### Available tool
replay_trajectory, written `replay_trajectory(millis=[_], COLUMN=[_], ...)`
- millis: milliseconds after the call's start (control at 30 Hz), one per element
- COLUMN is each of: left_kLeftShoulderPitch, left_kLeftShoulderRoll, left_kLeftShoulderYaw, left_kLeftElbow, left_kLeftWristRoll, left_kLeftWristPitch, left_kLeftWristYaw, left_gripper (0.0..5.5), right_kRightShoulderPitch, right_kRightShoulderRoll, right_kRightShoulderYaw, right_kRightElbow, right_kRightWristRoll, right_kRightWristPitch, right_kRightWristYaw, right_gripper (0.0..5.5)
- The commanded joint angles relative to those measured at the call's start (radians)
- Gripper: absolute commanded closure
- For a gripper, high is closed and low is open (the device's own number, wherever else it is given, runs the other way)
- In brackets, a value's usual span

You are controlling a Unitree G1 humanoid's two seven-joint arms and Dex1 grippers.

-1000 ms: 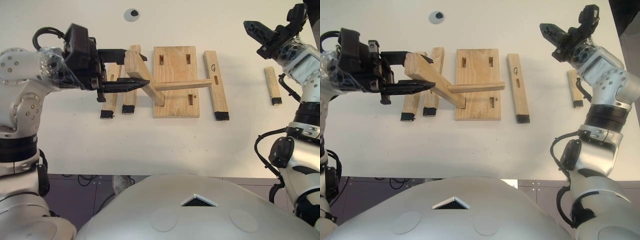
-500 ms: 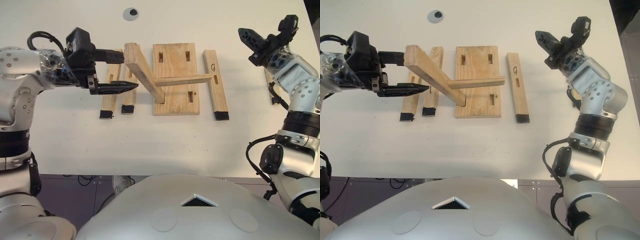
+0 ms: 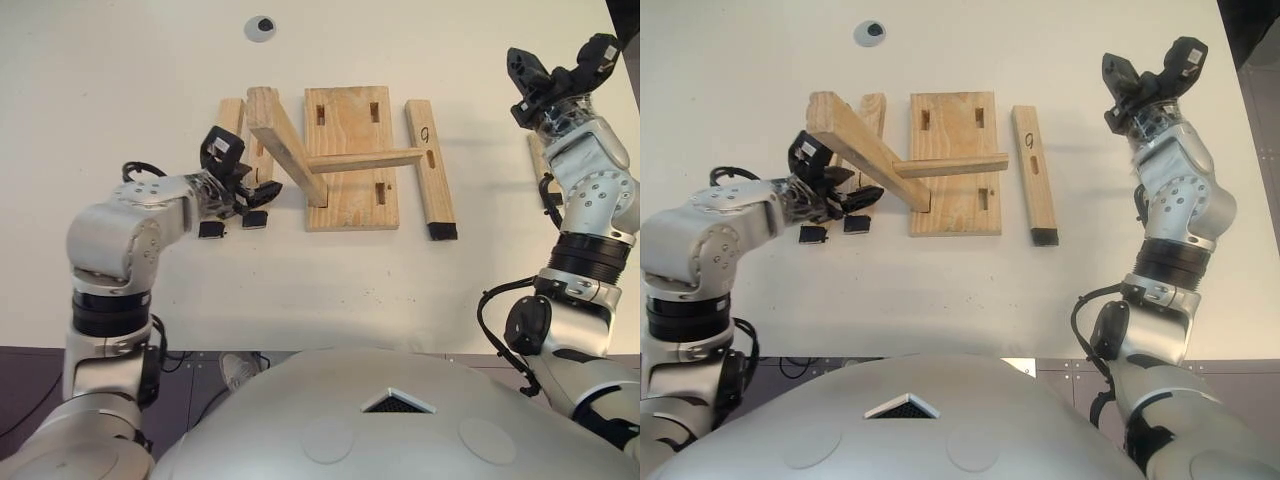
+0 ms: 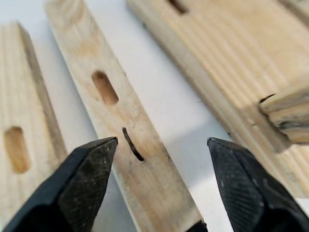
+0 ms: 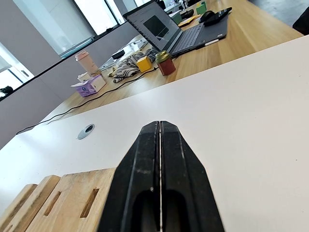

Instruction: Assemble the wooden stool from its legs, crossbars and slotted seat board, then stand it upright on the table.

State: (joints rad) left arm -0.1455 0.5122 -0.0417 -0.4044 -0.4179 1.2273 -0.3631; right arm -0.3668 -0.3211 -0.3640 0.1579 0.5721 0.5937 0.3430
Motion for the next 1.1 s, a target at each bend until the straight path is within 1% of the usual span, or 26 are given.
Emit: replay_trajectory(millis=[33, 200, 367, 500, 567, 600, 667, 767, 800, 833, 867, 900, 967, 1100], left_kLeftShoulderPitch=[0.012, 0.057, 0.086, 0.095, 0.070, 0.050, -0.027, -0.173, -0.210, -0.246, -0.296, -0.352, -0.464, -0.630], left_kLeftShoulderRoll=[-0.015, -0.011, -0.006, 0.020, -0.003, -0.028, -0.079, -0.095, -0.093, -0.079, -0.069, -0.058, -0.055, -0.087], left_kLeftShoulderYaw=[0.001, -0.003, 0.000, -0.044, -0.029, -0.002, 0.068, 0.156, 0.177, 0.185, 0.186, 0.183, 0.187, 0.217], left_kLeftElbow=[0.031, 0.071, 0.077, 0.084, 0.104, 0.120, 0.155, 0.230, 0.255, 0.270, 0.285, 0.298, 0.321, 0.376], left_kLeftWristRoll=[0.035, 0.060, 0.075, 0.136, 0.148, 0.147, 0.126, 0.084, 0.063, 0.034, -0.003, -0.043, -0.136, -0.308], left_kLeftWristPitch=[0.053, 0.037, 0.044, -0.023, -0.146, -0.201, -0.372, -0.559, -0.593, -0.615, -0.622, -0.623, -0.593, -0.512], left_kLeftWristYaw=[0.055, 0.069, 0.080, 0.100, 0.088, 0.092, 0.078, 0.019, -0.011, -0.070, -0.135, -0.206, -0.315, -0.420], left_gripper=[2.08, 2.08, 2.79, 3.38, 3.51, 3.51, 3.51, 3.51, 3.51, 3.51, 3.51, 3.51, 3.51, 3.51], right_kRightShoulderPitch=[-0.014, -0.008, -0.003, -0.006, -0.024, -0.032, -0.051, -0.117, -0.145, -0.188, -0.232, -0.277, -0.356, -0.484], right_kRightShoulderRoll=[0.014, 0.014, 0.014, 0.009, 0.003, 0.000, -0.003, -0.004, -0.004, -0.007, -0.018, -0.033, -0.068, -0.110], right_kRightShoulderYaw=[0.002, 0.006, 0.013, 0.023, 0.028, 0.030, 0.033, 0.033, 0.027, 0.013, 0.001, -0.007, -0.011, -0.007], right_kRightElbow=[0.015, 0.026, 0.020, 0.017, 0.021, 0.022, 0.033, 0.081, 0.098, 0.123, 0.131, 0.130, 0.111, 0.113], right_kRightWristRoll=[-0.015, -0.020, -0.022, -0.024, -0.025, -0.024, -0.021, 0.012, 0.030, 0.066, 0.122, 0.183, 0.296, 0.434], right_kRightWristPitch=[-0.020, -0.030, -0.040, -0.043, -0.040, -0.038, -0.033, -0.003, 0.011, 0.044, 0.096, 0.154, 0.265, 0.407], right_kRightWristYaw=[-0.017, -0.017, -0.023, -0.023, -0.019, -0.016, -0.008, 0.031, 0.047, 0.076, 0.125, 0.183, 0.304, 0.470], right_gripper=[5.50, 5.50, 5.50, 5.50, 5.50, 5.50, 5.50, 5.50, 5.31, 5.24, 4.98, 4.85, 4.52, 3.85])
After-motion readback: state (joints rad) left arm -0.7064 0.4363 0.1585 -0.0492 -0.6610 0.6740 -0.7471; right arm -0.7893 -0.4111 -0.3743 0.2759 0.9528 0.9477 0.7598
